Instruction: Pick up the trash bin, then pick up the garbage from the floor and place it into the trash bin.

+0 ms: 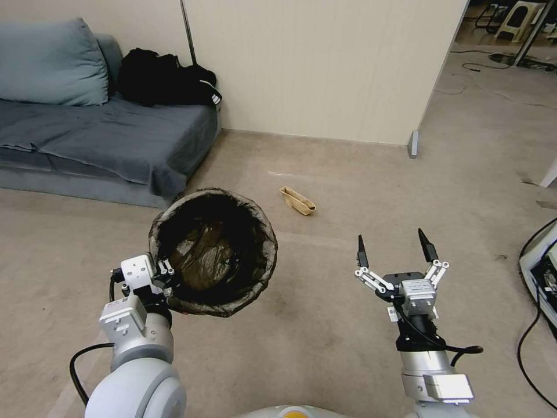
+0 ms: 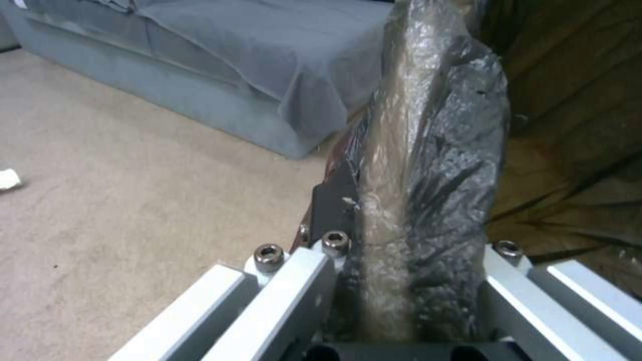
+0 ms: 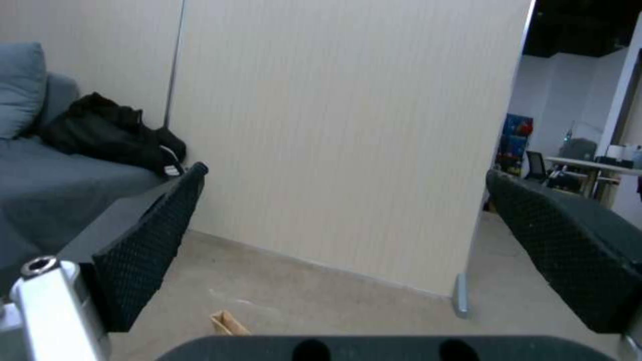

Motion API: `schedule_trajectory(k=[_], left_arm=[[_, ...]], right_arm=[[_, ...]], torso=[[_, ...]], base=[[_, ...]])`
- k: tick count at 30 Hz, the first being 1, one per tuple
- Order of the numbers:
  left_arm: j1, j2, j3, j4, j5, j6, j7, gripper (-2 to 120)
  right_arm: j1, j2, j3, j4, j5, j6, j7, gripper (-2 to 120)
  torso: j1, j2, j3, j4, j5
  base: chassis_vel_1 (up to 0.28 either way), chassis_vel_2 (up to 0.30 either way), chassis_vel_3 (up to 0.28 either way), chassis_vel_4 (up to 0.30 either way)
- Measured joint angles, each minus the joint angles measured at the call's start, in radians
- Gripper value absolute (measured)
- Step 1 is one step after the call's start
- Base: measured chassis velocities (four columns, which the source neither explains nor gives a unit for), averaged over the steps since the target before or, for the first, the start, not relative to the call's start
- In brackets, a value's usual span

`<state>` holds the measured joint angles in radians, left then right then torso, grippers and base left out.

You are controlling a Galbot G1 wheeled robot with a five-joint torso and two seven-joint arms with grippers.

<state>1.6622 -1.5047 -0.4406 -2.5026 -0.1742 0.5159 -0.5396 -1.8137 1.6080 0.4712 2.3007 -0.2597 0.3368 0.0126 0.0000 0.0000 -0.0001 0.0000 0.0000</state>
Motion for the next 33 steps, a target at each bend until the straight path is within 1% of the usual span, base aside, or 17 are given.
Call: schedule_trajectory(k=[5, 16, 33], left_arm=[[-0.002, -0.005, 0.007, 0.001, 0.0, 0.007, 0.0, 1], [-0.003, -0.009, 0.012, 0.002, 0.002, 0.013, 0.002, 1], [-0.005, -0.011, 0.014, 0.002, 0.009, 0.015, 0.003, 1]], right_arm=[[0.001, 0.0, 0.0, -0.002, 0.002, 0.0, -0.002, 100], [0.002, 0.0, -0.001, -0.004, 0.003, 0.0, -0.004, 100], [0.002, 0.0, -0.001, -0.005, 0.004, 0.0, -0.004, 100]], torso=[[0.0, 0.0, 0.0, 0.0, 0.0], [0.0, 0.0, 0.0, 0.0, -0.0001], [0.0, 0.0, 0.0, 0.0, 0.0001]], base=[[-0.075, 0.092, 0.077, -0.066], [-0.182, 0.184, 0.176, -0.18], [-0.155, 0.153, 0.159, -0.163]])
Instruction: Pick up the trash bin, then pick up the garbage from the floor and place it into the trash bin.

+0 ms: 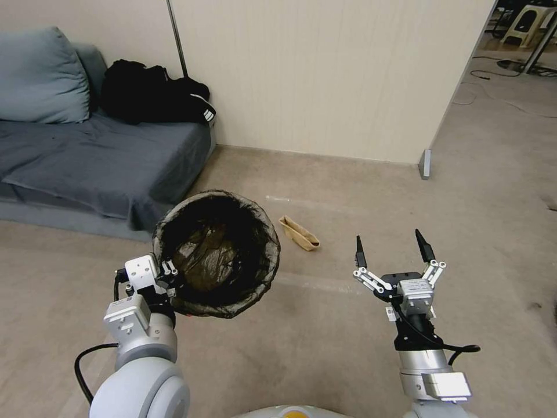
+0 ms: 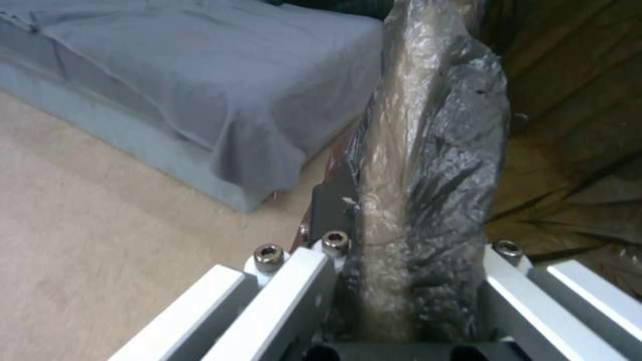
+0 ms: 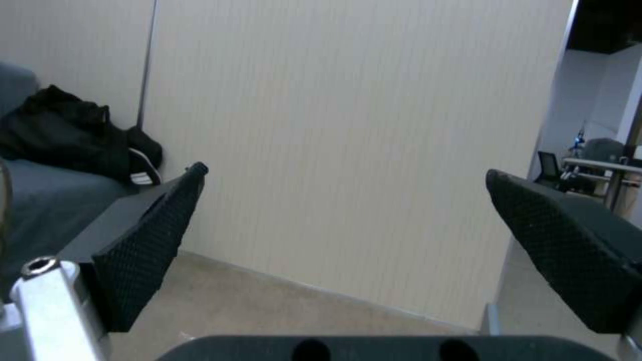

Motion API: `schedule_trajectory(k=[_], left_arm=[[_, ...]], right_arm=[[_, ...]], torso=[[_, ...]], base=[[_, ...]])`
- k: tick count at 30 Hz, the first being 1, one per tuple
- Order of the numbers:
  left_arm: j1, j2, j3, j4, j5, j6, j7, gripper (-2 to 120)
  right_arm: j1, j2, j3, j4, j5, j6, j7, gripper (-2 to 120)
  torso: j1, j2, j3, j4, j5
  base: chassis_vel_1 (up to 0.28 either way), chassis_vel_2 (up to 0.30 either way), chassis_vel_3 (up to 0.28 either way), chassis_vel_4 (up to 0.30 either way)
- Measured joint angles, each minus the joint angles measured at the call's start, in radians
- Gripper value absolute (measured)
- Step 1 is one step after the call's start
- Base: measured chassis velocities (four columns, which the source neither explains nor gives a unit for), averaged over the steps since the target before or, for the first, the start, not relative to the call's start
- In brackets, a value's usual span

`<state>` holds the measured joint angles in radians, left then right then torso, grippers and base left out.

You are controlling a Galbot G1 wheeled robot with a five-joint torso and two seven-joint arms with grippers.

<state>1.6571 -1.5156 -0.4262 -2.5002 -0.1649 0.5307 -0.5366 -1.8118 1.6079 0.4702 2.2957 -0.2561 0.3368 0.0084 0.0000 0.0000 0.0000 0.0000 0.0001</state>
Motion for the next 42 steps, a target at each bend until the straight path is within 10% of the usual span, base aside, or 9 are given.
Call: schedule_trajectory(k=[20, 42], left_arm=[[-0.001, -0.001, 0.001, 0.0, 0.004, 0.002, 0.013, 1], [0.016, -0.009, -0.006, 0.008, 0.054, -0.036, 0.04, 1]], right_arm=[[0.088, 0.0, 0.03, -0.043, 0.055, -0.015, 0.0, 100], [0.477, -0.273, -0.152, -0.304, 0.514, -0.414, 0.042, 100]], torso=[[0.0, 0.0, 0.0, 0.0001, 0.0001], [0.0, 0.0, 0.0, 0.0, -0.0001]], base=[[-0.028, 0.028, 0.033, -0.034], [0.0, 0.0, 0.0, 0.0]])
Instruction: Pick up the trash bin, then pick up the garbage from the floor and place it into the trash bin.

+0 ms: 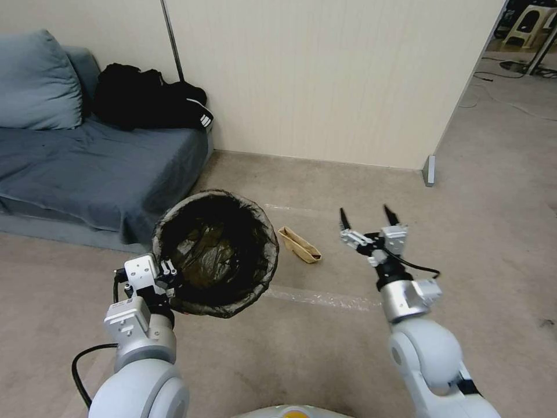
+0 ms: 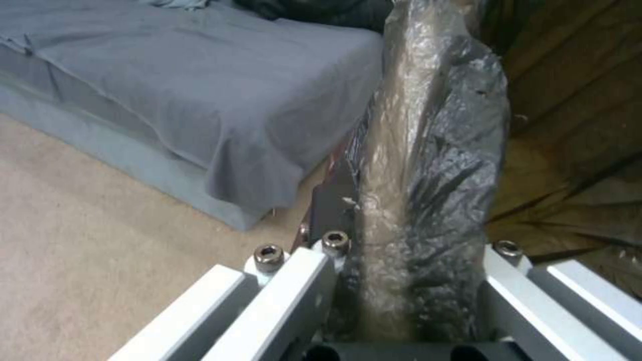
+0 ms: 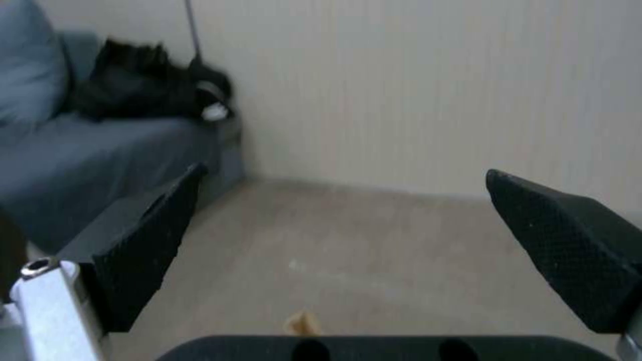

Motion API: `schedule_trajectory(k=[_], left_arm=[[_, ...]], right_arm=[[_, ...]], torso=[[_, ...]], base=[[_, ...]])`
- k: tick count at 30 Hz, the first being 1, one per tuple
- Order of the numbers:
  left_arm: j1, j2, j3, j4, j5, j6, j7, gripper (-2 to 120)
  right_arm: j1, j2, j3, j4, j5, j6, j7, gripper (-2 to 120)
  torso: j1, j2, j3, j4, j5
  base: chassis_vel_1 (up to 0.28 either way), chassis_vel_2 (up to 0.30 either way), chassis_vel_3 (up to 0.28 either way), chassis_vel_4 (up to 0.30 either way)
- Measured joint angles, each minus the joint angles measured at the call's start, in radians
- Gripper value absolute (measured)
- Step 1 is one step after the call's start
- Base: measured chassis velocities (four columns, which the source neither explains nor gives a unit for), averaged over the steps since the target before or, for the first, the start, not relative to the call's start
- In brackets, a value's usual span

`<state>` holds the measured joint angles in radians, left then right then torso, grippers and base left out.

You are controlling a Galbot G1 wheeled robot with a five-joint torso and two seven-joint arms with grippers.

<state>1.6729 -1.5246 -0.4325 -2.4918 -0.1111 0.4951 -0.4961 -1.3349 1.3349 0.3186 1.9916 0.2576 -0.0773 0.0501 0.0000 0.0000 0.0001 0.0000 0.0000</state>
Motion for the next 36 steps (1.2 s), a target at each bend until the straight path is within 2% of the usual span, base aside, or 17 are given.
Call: schedule_trajectory(k=[14, 21, 36], left_arm=[[-0.001, -0.002, 0.001, 0.013, 0.012, -0.007, 0.003, 1], [0.007, 0.004, 0.003, 0.017, 0.015, -0.008, 0.003, 1], [0.009, 0.025, 0.002, 0.021, 0.01, -0.006, 0.003, 1]], right_arm=[[0.225, -0.09, -0.26, -0.252, 0.088, -0.071, -0.002, 100], [0.352, -0.118, -0.378, -0.428, 0.139, -0.086, -0.018, 100], [0.552, -0.077, -0.477, -0.747, 0.117, -0.021, -0.1, 100]], torso=[[0.0, 0.0, 0.0, 0.0, -0.0001], [0.0, 0.0, 0.0, 0.0, -0.0001], [0.0, 0.0, 0.0, 0.0001, 0.0]], base=[[0.0, 0.0, 0.0, 0.0], [0.0, 0.0, 0.0, 0.0], [0.0, 0.0, 0.0, 0.0]])
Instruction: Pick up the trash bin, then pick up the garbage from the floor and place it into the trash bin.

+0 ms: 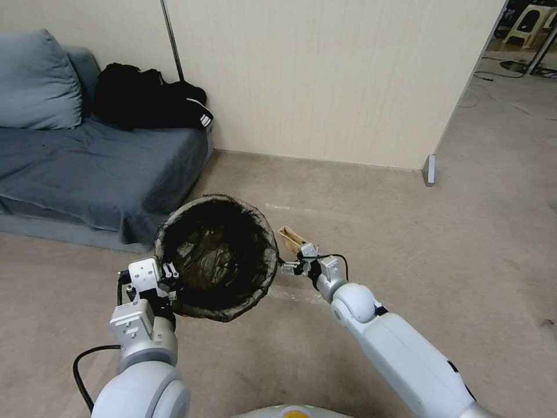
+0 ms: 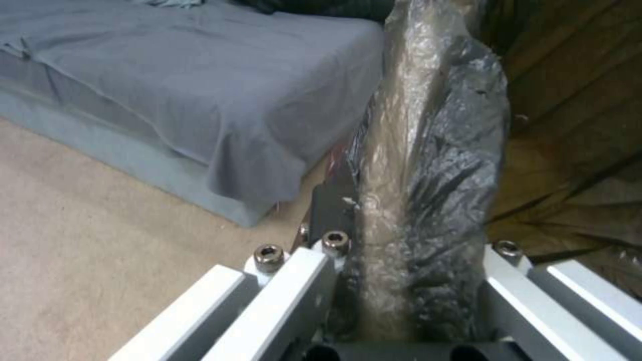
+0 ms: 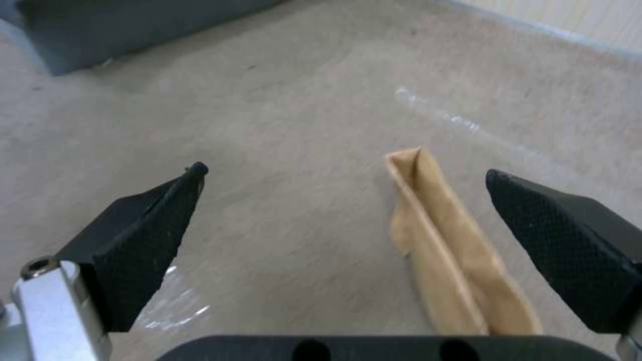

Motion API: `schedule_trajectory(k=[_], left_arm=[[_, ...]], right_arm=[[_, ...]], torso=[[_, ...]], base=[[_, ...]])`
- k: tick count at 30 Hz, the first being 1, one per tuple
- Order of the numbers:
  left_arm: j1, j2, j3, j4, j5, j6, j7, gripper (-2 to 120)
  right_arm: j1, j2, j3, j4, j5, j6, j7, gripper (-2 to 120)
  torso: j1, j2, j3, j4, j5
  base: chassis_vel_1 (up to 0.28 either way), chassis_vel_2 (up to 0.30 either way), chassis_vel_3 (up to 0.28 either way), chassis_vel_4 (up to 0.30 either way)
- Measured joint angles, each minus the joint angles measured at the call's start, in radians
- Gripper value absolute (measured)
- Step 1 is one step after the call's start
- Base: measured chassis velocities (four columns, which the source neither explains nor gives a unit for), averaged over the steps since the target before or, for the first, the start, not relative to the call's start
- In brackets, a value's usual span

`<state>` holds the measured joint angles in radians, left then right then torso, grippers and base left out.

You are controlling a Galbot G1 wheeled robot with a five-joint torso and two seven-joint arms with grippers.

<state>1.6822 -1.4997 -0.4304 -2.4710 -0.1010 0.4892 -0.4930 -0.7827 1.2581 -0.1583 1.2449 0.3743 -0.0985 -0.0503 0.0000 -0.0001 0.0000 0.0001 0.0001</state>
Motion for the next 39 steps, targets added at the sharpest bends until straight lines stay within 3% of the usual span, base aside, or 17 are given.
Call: schedule_trajectory(k=[14, 31, 39], left_arm=[[0.012, -0.006, 0.005, 0.002, 0.013, -0.003, 0.0, 1], [0.022, -0.015, 0.014, 0.007, 0.032, -0.02, -0.001, 1], [0.034, -0.022, 0.025, 0.012, 0.05, -0.035, -0.002, 1]], right_arm=[[0.127, 0.085, 0.025, -0.306, -0.002, -0.006, 0.022, 100], [0.161, 0.136, 0.077, -0.467, -0.044, -0.027, -0.002, 100], [0.192, 0.168, 0.129, -0.593, -0.128, 0.02, -0.046, 82]], torso=[[0.0, 0.0, 0.0, -0.0001, 0.0], [0.0, 0.0, 0.0, -0.0001, 0.0], [0.0, 0.0, 0.0, -0.0001, 0.0]], base=[[0.0, 0.0, 0.0, 0.0], [0.0, 0.0, 0.0, 0.0], [0.0, 0.0, 0.0, 0.0]])
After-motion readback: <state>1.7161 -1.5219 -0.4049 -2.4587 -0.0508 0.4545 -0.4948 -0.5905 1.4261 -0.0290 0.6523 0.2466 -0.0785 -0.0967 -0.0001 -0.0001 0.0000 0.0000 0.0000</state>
